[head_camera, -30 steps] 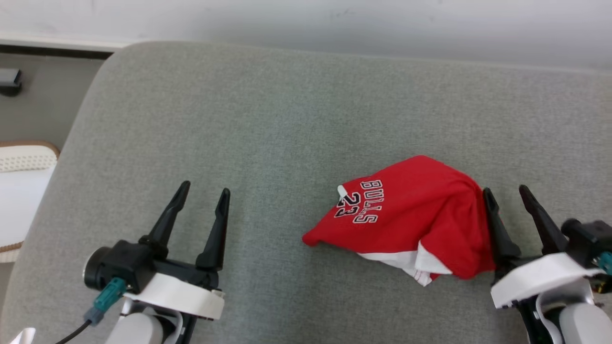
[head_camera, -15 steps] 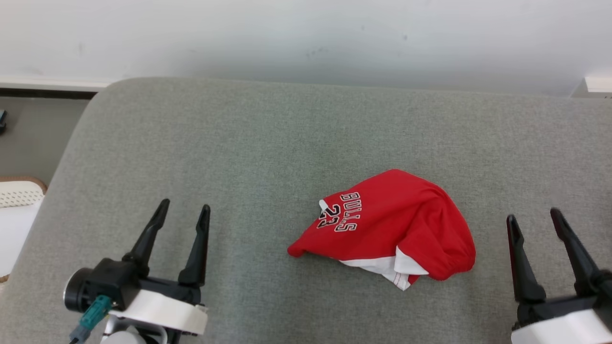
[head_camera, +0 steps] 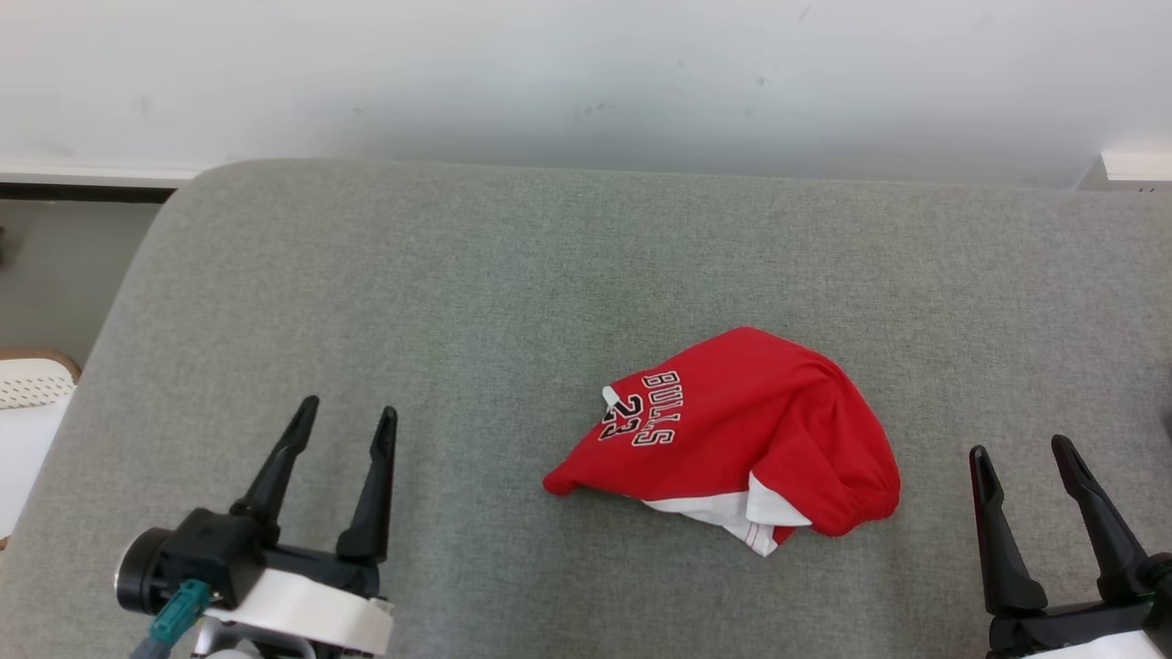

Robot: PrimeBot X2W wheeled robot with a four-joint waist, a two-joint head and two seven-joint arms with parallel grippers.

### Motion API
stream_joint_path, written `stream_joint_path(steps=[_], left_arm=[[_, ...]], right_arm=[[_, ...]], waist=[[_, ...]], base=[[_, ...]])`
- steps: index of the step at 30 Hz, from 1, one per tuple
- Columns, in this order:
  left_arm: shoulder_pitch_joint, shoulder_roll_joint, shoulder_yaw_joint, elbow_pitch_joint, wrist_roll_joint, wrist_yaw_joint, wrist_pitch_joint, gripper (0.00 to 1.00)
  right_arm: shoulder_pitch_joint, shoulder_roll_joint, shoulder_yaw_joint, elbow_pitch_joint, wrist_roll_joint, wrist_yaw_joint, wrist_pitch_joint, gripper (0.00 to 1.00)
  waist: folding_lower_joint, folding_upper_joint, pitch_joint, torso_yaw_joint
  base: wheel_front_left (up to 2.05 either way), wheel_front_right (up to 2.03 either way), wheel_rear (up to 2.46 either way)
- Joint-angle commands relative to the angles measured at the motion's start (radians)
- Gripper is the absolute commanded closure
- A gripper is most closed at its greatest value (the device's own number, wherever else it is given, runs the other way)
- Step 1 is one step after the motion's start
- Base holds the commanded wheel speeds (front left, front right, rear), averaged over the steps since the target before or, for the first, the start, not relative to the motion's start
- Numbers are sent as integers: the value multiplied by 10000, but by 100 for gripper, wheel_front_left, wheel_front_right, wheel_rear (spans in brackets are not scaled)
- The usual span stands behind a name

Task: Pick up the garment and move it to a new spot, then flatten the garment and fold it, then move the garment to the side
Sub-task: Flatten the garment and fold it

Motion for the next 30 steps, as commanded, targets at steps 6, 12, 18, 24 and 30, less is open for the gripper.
stream_joint_path(steps=[6, 12, 18, 24, 30], left_arm=[[-74, 76, -24, -35, -79, 48, 20, 0], [-157, 49, -58, -28, -115, 49, 7, 0], [-308, -14, -110, 28, -130, -11, -23, 0], [-373, -59, -127, 111, -164, -42, -57, 0], [-346, -102, -113, 162, -159, -50, -81, 0]], right_arm=[[5, 16, 387, 78, -8, -30, 213, 0], [-25, -5, 1750, 1134, -259, -30, 656, 0], [-634, -109, 2219, 2233, -572, -30, 552, 0], [-1136, -190, 2261, 2988, -1005, -30, 421, 60], [-1083, -139, 2256, 2823, -931, -30, 402, 100]], waist=[[1, 0, 77, 45], [1, 0, 235, 83], [1, 0, 430, 142], [1, 0, 488, 197], [1, 0, 438, 205]], base=[[0, 0, 0], [0, 0, 0], [0, 0, 0], [0, 0, 0], [0, 0, 0]])
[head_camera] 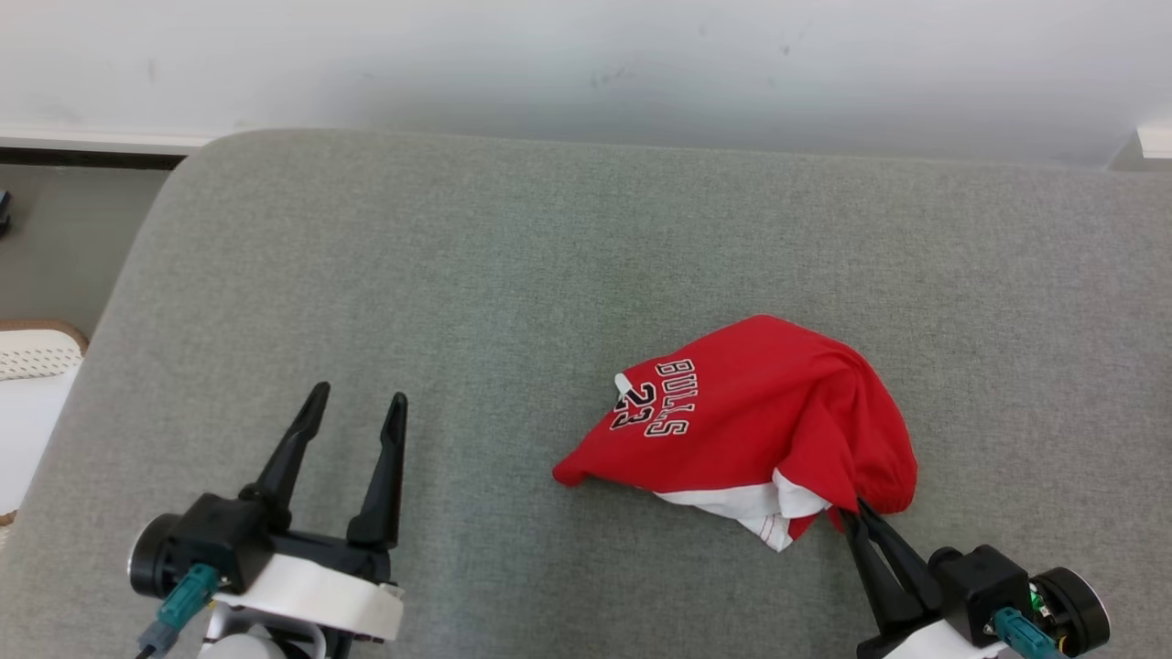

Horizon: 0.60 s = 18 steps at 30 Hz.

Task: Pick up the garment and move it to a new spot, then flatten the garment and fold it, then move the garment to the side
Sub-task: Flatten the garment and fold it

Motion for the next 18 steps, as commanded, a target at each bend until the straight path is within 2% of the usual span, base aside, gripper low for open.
stream_joint_path(steps=[1, 12, 18], left_arm=[[7, 13, 52, 22, 9, -21, -59, 0], [166, 69, 161, -89, 34, 49, -60, 0], [88, 68, 119, -135, 44, 12, -63, 0]], right_arm=[[131, -31, 1, -180, 14, -30, 2, 100], [1161, -806, 932, -3265, 564, -30, 1881, 100], [684, -931, 1610, -4753, 965, -30, 2461, 100]], waist=[[-1, 0, -11, -26], [-1, 0, -49, -622], [-1, 0, -55, -771]], base=[[0, 0, 0], [0, 0, 0], [0, 0, 0]])
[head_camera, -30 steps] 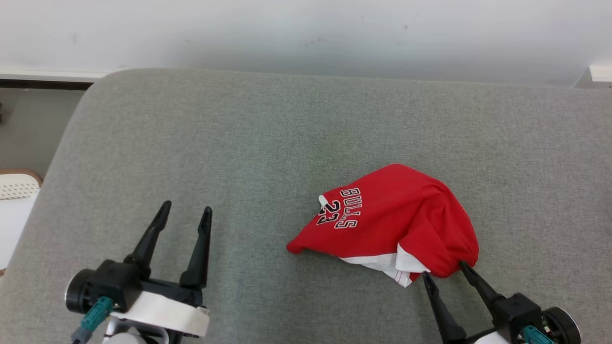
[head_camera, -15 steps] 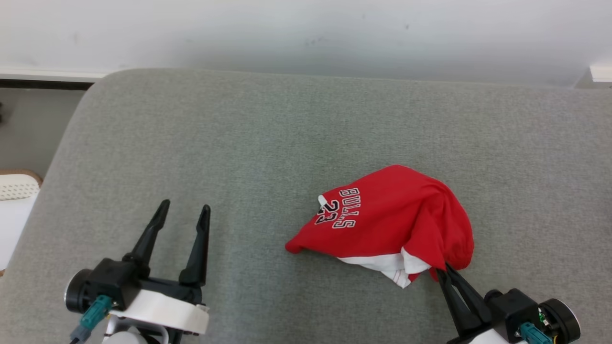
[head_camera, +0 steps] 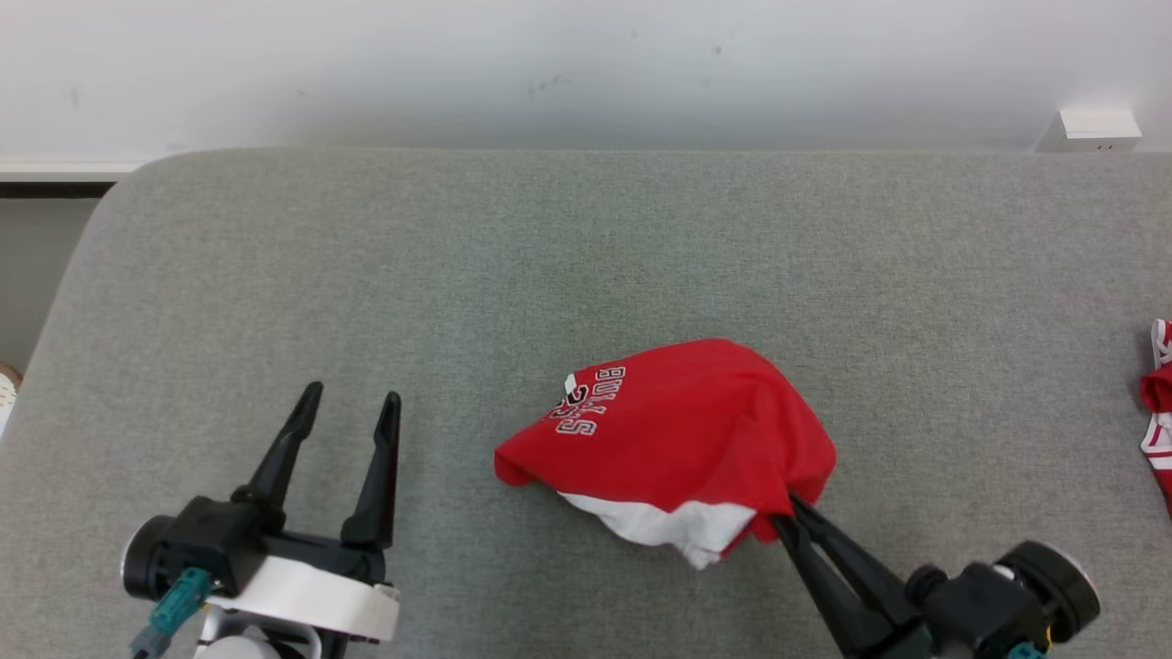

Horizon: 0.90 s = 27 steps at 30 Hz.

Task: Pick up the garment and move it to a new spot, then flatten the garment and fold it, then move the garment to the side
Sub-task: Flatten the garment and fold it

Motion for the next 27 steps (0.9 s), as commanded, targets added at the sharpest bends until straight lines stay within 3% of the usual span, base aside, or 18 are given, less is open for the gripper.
stream_joint_path(steps=[1, 10, 27], left_arm=[[-24, 22, -23, -9, 52, -32, -29, 0], [-312, -91, -182, 66, 9, -173, -23, 0], [-776, -510, -165, 229, 228, -587, -27, 0]], right_arm=[[-228, 3, 1, -96, 97, -30, 9, 100], [-1304, 666, -931, 666, 386, -30, -622, 100], [-3081, 1037, -4358, 5197, 911, -30, -1970, 100]], waist=[[0, -1, -2, 23], [0, -1, 270, 595], [0, -1, 1262, 1296]], base=[[0, 0, 0], [0, 0, 0], [0, 0, 0]])
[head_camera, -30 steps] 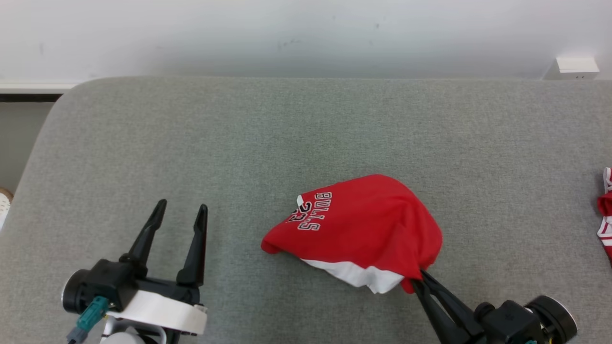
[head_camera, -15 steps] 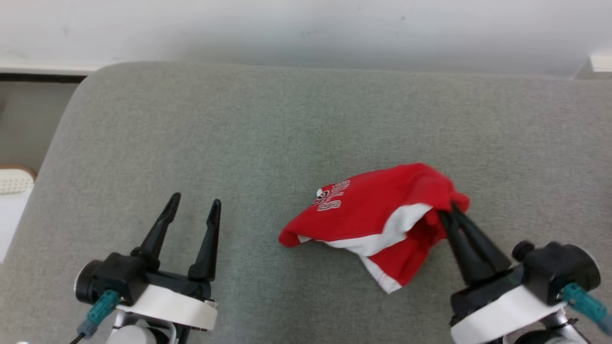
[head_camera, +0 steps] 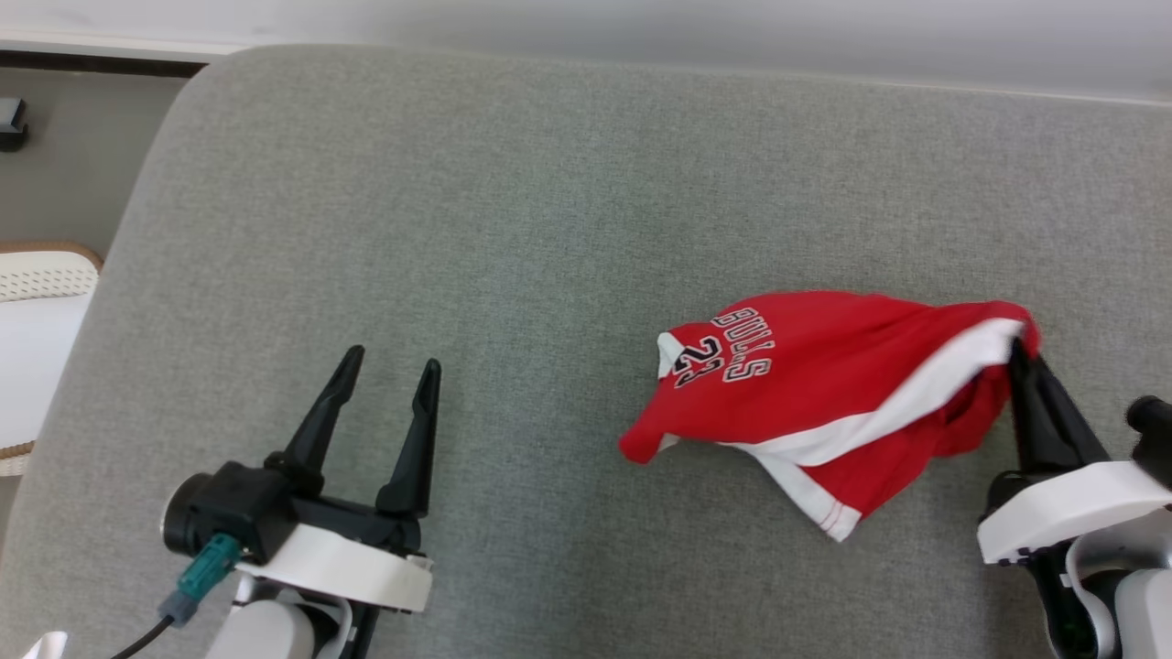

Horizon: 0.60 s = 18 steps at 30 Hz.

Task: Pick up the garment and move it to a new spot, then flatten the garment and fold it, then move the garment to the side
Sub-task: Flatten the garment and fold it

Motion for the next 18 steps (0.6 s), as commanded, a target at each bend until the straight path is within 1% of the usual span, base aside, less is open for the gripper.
stream_joint_path(steps=[1, 4, 7, 8, 9, 10, 11, 18], left_arm=[[-91, -41, 31, 36, 171, -62, -14, 0], [-112, -89, 97, 101, 223, -114, -14, 0], [-33, -118, 155, 153, 256, -161, -15, 0], [-9, -126, 167, 174, 241, -189, -15, 0], [3, -134, 175, 182, 257, -217, -15, 0], [3, -134, 175, 182, 257, -217, -15, 0], [24, -143, 204, 205, 296, -237, -15, 0], [202, -123, 323, 238, 393, -249, -15, 0]], right_arm=[[-158, 3, -249, 305, 36, -30, -153, 100], [-214, 3, -604, 924, 217, -30, -378, 100], [-262, 4, -620, 1376, 319, -30, -651, 100], [-260, 3, -590, 1490, 422, -30, -760, 65], [-234, 3, -539, 1584, 472, -30, -849, 51], [-234, 3, -539, 1584, 472, -30, -849, 51], [-115, 2, -446, 1633, 509, -30, -1053, 0], [675, 1, -243, 1252, 395, -30, -1449, 0]], waist=[[-1, 0, 26, 24], [-1, 0, 0, -15], [-1, 0, -73, -122], [-1, 0, -98, -161], [-1, 0, -124, -197], [-1, 0, -124, -197], [-1, 0, -185, -265], [-1, 0, -463, -467]], base=[[0, 0, 0], [0, 0, 0], [0, 0, 0], [0, 0, 0], [0, 0, 0], [0, 0, 0], [0, 0, 0], [0, 0, 0]])
